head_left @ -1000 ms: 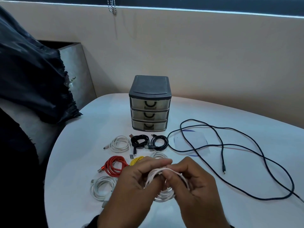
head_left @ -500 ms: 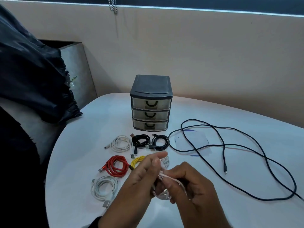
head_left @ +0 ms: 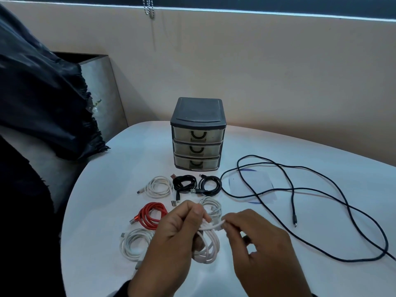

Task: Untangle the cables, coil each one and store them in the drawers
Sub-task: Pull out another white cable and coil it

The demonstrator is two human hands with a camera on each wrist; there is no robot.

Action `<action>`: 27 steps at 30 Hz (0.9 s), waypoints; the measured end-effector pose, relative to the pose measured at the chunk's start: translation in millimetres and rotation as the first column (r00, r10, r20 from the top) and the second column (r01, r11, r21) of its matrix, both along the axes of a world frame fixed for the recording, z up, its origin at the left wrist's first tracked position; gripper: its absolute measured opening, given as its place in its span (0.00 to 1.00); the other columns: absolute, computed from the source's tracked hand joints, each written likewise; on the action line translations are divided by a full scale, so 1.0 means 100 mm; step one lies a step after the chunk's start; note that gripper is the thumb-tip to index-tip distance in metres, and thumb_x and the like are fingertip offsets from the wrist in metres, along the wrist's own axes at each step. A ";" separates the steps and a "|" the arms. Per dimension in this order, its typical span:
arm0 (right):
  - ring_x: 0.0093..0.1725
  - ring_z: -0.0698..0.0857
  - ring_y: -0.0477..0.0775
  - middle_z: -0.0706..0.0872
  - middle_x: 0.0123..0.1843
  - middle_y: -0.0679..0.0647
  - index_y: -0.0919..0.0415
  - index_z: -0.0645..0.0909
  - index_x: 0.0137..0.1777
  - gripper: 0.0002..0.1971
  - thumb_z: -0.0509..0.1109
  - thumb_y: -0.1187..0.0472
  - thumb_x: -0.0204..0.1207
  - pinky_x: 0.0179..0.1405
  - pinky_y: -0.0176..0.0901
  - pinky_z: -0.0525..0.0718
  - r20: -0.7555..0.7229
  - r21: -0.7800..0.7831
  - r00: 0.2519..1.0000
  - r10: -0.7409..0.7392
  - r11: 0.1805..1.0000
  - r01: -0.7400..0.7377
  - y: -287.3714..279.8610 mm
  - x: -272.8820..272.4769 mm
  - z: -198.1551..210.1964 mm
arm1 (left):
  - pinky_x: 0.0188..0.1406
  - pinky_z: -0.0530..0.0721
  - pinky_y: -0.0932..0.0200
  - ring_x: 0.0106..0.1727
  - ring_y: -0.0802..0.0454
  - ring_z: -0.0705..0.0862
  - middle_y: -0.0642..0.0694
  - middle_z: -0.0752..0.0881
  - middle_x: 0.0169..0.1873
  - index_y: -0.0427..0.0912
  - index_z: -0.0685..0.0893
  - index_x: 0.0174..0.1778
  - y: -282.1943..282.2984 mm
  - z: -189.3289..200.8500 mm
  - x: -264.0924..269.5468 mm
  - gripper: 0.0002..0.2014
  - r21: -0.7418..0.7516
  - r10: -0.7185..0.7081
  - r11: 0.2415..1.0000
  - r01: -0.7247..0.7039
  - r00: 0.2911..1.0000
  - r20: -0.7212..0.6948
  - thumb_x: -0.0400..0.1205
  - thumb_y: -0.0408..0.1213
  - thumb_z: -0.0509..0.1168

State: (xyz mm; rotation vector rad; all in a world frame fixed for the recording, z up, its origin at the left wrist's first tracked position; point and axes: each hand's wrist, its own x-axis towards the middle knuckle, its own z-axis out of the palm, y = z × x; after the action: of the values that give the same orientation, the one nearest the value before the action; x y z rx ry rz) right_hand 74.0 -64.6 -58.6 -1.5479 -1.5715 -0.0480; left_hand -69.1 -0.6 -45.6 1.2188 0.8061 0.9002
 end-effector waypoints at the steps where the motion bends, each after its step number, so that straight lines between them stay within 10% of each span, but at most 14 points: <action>1: 0.32 0.87 0.45 0.88 0.35 0.44 0.52 0.89 0.40 0.11 0.70 0.65 0.80 0.26 0.36 0.85 -0.224 -0.040 0.975 0.004 0.999 -0.013 0.00 -0.04 0.02 | 0.19 0.64 0.66 0.21 0.54 0.67 0.45 0.71 0.20 0.46 0.83 0.30 -0.02 0.00 0.02 0.14 -0.015 -0.006 1.000 0.006 1.000 0.024 0.74 0.52 0.62; 3: 0.29 0.89 0.52 0.90 0.32 0.54 0.56 0.89 0.39 0.12 0.71 0.71 0.79 0.25 0.41 0.86 -0.690 -0.165 0.723 0.033 0.966 -0.201 -0.02 -0.09 0.09 | 0.19 0.66 0.66 0.21 0.55 0.69 0.46 0.74 0.21 0.45 0.83 0.30 -0.02 0.01 0.05 0.15 -0.036 0.015 0.999 -0.013 0.998 0.060 0.75 0.52 0.62; 6: 0.31 0.88 0.56 0.90 0.32 0.65 0.62 0.90 0.39 0.06 0.73 0.66 0.75 0.25 0.43 0.85 -0.908 -0.151 0.418 0.018 0.918 -0.366 0.00 -0.11 0.15 | 0.23 0.69 0.61 0.23 0.53 0.72 0.46 0.78 0.22 0.47 0.83 0.31 -0.01 0.02 0.04 0.16 0.017 0.065 0.998 -0.066 0.998 0.016 0.75 0.54 0.60; 12: 0.32 0.83 0.52 0.88 0.36 0.61 0.63 0.92 0.37 0.07 0.75 0.63 0.61 0.29 0.41 0.78 -0.993 -0.105 0.024 -0.113 0.787 -0.608 0.07 -0.17 0.06 | 0.25 0.73 0.61 0.25 0.53 0.76 0.46 0.78 0.24 0.43 0.84 0.33 -0.04 0.02 0.04 0.19 -0.060 0.002 0.998 0.004 0.995 0.100 0.79 0.56 0.69; 19: 0.35 0.87 0.63 0.89 0.42 0.70 0.76 0.90 0.43 0.36 0.90 0.60 0.30 0.38 0.53 0.82 -0.973 -0.009 -0.157 -0.167 0.713 -0.701 0.06 -0.18 0.09 | 0.21 0.71 0.66 0.20 0.56 0.73 0.44 0.76 0.21 0.43 0.83 0.32 0.00 0.10 -0.03 0.16 -0.029 -0.092 0.995 0.096 0.989 0.118 0.79 0.51 0.68; 22: 0.37 0.83 0.65 0.85 0.35 0.68 0.77 0.86 0.32 0.23 0.84 0.64 0.36 0.45 0.58 0.80 -0.918 0.114 -0.352 -0.185 0.725 -0.679 0.04 -0.20 0.22 | 0.17 0.72 0.68 0.15 0.56 0.77 0.43 0.79 0.16 0.38 0.78 0.36 -0.05 0.13 0.04 0.17 0.122 -0.004 0.992 0.005 1.000 -0.006 0.76 0.51 0.63; 24: 0.39 0.82 0.62 0.83 0.35 0.65 0.72 0.86 0.31 0.19 0.84 0.60 0.44 0.45 0.54 0.81 -0.947 0.077 -0.268 -0.177 0.683 -0.726 0.03 -0.21 0.26 | 0.17 0.72 0.68 0.15 0.55 0.77 0.45 0.79 0.15 0.38 0.77 0.36 -0.07 0.13 0.06 0.17 0.156 0.016 0.988 -0.009 0.999 -0.042 0.76 0.51 0.62; 27: 0.37 0.86 0.52 0.87 0.37 0.60 0.61 0.90 0.43 0.13 0.81 0.56 0.61 0.36 0.44 0.84 -0.936 -0.296 0.343 -0.076 0.697 -0.653 0.01 -0.23 0.23 | 0.18 0.68 0.68 0.17 0.57 0.70 0.50 0.74 0.15 0.43 0.80 0.33 -0.04 0.10 0.02 0.16 0.215 0.078 0.975 -0.058 0.993 -0.088 0.76 0.52 0.63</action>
State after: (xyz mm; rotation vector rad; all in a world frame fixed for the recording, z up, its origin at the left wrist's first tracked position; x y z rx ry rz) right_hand 51.3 -64.1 -35.2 -1.2425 -0.8788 1.5317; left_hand -66.8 -5.1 -35.6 1.4363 0.8484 1.0094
